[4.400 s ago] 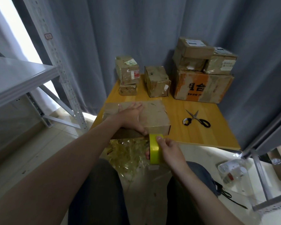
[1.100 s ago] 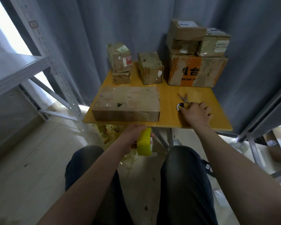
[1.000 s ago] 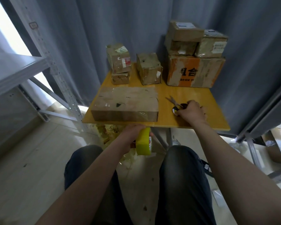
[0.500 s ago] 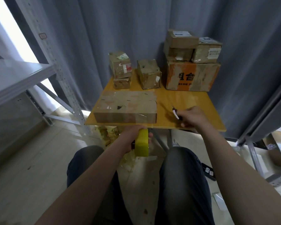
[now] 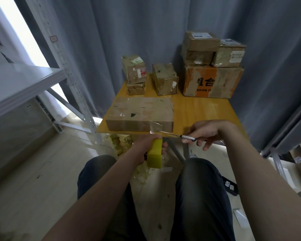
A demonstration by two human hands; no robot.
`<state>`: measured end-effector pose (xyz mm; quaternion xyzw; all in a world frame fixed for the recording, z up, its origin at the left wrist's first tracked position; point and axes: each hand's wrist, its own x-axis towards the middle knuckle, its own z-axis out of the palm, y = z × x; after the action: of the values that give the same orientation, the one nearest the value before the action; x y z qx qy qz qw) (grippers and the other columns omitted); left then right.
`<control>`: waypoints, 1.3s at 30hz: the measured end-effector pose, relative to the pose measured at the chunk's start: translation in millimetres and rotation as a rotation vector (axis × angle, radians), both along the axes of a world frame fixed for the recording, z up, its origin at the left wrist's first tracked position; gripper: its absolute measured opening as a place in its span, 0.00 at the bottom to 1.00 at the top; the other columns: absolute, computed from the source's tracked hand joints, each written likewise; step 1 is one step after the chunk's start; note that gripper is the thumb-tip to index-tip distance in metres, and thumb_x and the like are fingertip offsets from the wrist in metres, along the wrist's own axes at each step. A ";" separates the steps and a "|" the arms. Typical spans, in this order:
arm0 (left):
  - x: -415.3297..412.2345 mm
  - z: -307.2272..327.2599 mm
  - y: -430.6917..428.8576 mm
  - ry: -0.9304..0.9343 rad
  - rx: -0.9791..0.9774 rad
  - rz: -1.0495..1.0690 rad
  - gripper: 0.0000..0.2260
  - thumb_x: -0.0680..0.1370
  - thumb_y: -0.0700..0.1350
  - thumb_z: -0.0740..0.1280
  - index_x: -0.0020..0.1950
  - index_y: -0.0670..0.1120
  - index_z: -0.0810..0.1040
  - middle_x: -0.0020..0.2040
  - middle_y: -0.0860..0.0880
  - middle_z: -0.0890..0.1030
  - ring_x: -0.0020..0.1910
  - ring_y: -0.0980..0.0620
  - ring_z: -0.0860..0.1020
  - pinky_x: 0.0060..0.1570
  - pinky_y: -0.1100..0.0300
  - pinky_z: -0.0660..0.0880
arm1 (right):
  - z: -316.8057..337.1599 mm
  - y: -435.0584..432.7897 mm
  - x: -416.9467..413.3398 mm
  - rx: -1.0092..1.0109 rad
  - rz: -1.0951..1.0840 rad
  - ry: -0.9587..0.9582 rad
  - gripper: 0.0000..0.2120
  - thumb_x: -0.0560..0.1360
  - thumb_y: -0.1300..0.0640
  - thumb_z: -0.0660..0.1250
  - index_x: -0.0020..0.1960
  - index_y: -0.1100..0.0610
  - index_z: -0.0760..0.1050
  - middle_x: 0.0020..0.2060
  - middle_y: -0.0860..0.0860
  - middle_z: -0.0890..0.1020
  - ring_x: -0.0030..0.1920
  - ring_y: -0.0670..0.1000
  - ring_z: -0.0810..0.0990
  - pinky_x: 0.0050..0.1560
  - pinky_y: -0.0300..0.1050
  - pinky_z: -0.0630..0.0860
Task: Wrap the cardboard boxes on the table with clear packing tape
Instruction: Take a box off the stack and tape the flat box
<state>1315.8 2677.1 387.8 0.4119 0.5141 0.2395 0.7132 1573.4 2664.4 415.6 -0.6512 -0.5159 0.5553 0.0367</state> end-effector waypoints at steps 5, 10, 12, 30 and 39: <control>2.2 -7.7 8.0 0.026 0.024 0.001 0.04 0.82 0.40 0.67 0.54 0.40 0.79 0.38 0.40 0.86 0.31 0.46 0.83 0.37 0.55 0.81 | -4.7 21.5 -26.5 0.073 0.015 0.048 0.21 0.70 0.46 0.80 0.53 0.60 0.82 0.37 0.51 0.80 0.32 0.47 0.76 0.37 0.43 0.80; -0.4 -11.6 13.5 0.042 0.023 -0.019 0.05 0.82 0.41 0.67 0.54 0.40 0.79 0.39 0.40 0.86 0.30 0.47 0.83 0.38 0.55 0.81 | -5.3 26.6 -29.6 0.203 -0.011 0.000 0.14 0.71 0.55 0.80 0.53 0.62 0.84 0.35 0.53 0.83 0.31 0.47 0.83 0.32 0.38 0.80; -0.7 -11.0 13.2 0.055 0.048 -0.037 0.06 0.83 0.41 0.66 0.56 0.40 0.79 0.38 0.40 0.86 0.30 0.47 0.83 0.35 0.55 0.81 | -3.6 26.0 -29.9 0.187 -0.011 -0.023 0.15 0.71 0.53 0.80 0.52 0.60 0.85 0.38 0.53 0.85 0.36 0.47 0.84 0.36 0.39 0.81; -5.9 -6.8 1.8 0.200 0.223 -0.180 0.05 0.82 0.44 0.68 0.53 0.43 0.80 0.39 0.40 0.87 0.32 0.44 0.84 0.40 0.50 0.83 | 9.9 -19.1 -22.1 0.377 -0.324 0.321 0.26 0.75 0.43 0.73 0.66 0.55 0.71 0.55 0.50 0.78 0.52 0.50 0.81 0.50 0.50 0.83; -5.0 11.3 -4.9 0.136 0.256 -0.189 0.06 0.82 0.41 0.68 0.56 0.39 0.79 0.39 0.38 0.86 0.33 0.42 0.83 0.36 0.52 0.82 | -35.9 4.8 15.4 0.482 -0.702 -0.290 0.28 0.74 0.37 0.67 0.63 0.57 0.76 0.60 0.58 0.78 0.64 0.62 0.73 0.65 0.56 0.69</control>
<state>1310.8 2672.2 399.0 0.5613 0.4855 0.2064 0.6377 1588.8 2669.2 379.7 -0.8309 -0.3779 0.2762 0.3009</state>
